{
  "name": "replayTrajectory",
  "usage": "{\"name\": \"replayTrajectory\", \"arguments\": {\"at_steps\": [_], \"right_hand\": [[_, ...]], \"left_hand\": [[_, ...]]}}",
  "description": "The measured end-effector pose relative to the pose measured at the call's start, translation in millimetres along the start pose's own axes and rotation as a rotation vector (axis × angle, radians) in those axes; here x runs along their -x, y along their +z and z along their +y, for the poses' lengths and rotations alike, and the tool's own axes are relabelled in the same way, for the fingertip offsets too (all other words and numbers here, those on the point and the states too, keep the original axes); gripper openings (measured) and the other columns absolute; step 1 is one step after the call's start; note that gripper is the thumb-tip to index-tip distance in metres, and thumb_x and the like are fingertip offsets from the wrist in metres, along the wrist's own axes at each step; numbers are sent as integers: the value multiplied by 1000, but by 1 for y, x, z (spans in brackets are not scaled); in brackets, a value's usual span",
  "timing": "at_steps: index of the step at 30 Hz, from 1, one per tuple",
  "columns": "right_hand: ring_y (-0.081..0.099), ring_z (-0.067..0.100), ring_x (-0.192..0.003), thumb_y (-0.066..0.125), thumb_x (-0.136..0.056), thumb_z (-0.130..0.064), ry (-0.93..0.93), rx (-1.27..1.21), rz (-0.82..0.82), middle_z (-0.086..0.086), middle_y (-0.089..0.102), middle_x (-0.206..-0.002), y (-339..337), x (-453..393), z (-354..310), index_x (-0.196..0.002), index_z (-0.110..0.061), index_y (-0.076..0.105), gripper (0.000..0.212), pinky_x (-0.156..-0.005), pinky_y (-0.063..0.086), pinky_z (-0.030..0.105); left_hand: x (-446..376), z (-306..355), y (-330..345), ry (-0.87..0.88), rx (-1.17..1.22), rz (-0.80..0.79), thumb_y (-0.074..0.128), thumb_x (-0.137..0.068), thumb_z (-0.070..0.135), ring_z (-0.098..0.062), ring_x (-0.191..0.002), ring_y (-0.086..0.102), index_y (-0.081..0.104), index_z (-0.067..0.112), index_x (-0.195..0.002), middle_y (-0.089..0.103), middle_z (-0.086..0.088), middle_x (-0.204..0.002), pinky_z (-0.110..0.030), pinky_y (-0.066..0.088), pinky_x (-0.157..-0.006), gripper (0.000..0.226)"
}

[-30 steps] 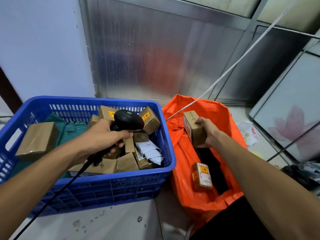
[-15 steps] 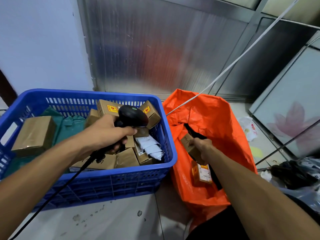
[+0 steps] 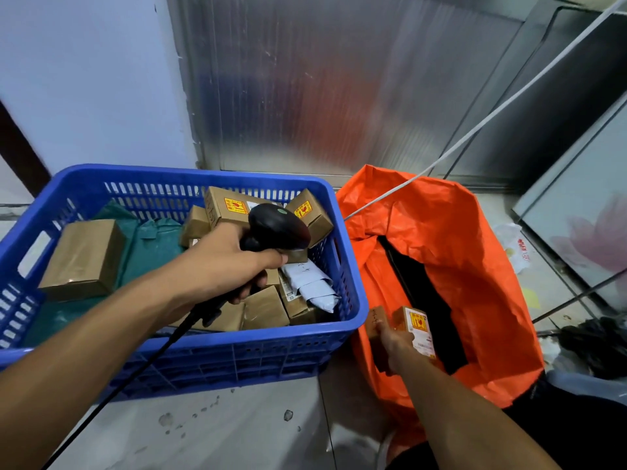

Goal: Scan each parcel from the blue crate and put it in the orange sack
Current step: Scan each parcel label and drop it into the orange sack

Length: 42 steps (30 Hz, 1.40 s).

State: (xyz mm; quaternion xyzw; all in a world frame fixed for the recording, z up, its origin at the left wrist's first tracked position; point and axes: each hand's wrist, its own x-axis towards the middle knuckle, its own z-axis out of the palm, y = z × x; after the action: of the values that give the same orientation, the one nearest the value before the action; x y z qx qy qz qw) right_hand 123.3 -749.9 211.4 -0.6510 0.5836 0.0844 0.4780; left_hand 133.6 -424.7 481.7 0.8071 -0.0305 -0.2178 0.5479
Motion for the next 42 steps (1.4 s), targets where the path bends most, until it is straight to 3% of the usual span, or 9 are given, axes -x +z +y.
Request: {"name": "replayTrajectory", "arguments": {"at_steps": [7,11,15,18,23,26,31,38,42], "right_hand": [[55,41,-115,54,-54,-95,-76,59,-68,23,52,-139,32,-90,26,-127,-16,56,108,-92,48,57],[53,40,-123,42,-103,-48,-185,-6,-165,23,55,-136,15,14,-6,-129,2,58,59,-96,42,44],[55,28,-70,43,-103,-28,-254,-33,-105,15,60,-75,10,31,-19,-81,-1,62,39,-68,43,34],[47,24,-53,47,-95,-15,-302,-89,-46,15,52,-62,12,38,-36,-65,-2,52,33,-55,37,31],[50,24,-65,53,-80,-15,-411,-229,-71,14,55,-70,19,42,-66,-71,5,60,24,-61,42,39],[55,26,-70,57,-83,-8,-498,-323,56,10,62,-72,17,74,-95,-67,-11,66,19,-71,51,43],[60,33,-101,52,-84,-3,-865,-211,231,16,68,-103,27,130,-116,-96,-9,71,24,-93,45,39],[54,18,-93,58,-88,-1,-1188,185,-200,7,50,-109,89,212,-87,-102,-9,67,18,-78,38,12],[49,18,-102,62,-87,-10,-1185,477,-441,1,43,-115,120,234,-66,-99,-21,56,17,-90,45,26]], "left_hand": [[-8,-3,3,-28,8,-5,68,-95,19,-14,-43,44,64,16,-91,58,-3,-57,-25,39,-42,6],[-8,-4,1,-36,-3,-12,68,-96,19,-14,-43,44,63,16,-89,58,-2,-56,-25,40,-43,8],[-8,-5,0,-37,16,6,68,-95,19,-14,-43,44,64,17,-92,57,-1,-55,-26,40,-43,6],[-5,-4,-3,-31,28,10,68,-95,18,-14,-43,44,65,16,-95,56,-1,-54,-25,39,-43,4],[1,0,-9,-46,49,46,68,-95,18,-13,-42,44,65,12,-100,56,-1,-55,-23,39,-39,8],[3,1,-12,-66,60,52,68,-94,18,-12,-43,45,66,8,-102,57,-2,-58,-23,40,-41,13],[4,3,-16,-75,80,64,68,-95,19,-13,-44,44,67,5,-104,56,-2,-60,-24,39,-41,17],[6,5,-29,-79,108,90,67,-94,21,-10,-41,44,68,2,-103,56,1,-56,-24,40,-43,21],[7,6,-33,-67,114,103,66,-94,21,-8,-38,43,64,6,-99,56,2,-53,-21,40,-40,16]]}}
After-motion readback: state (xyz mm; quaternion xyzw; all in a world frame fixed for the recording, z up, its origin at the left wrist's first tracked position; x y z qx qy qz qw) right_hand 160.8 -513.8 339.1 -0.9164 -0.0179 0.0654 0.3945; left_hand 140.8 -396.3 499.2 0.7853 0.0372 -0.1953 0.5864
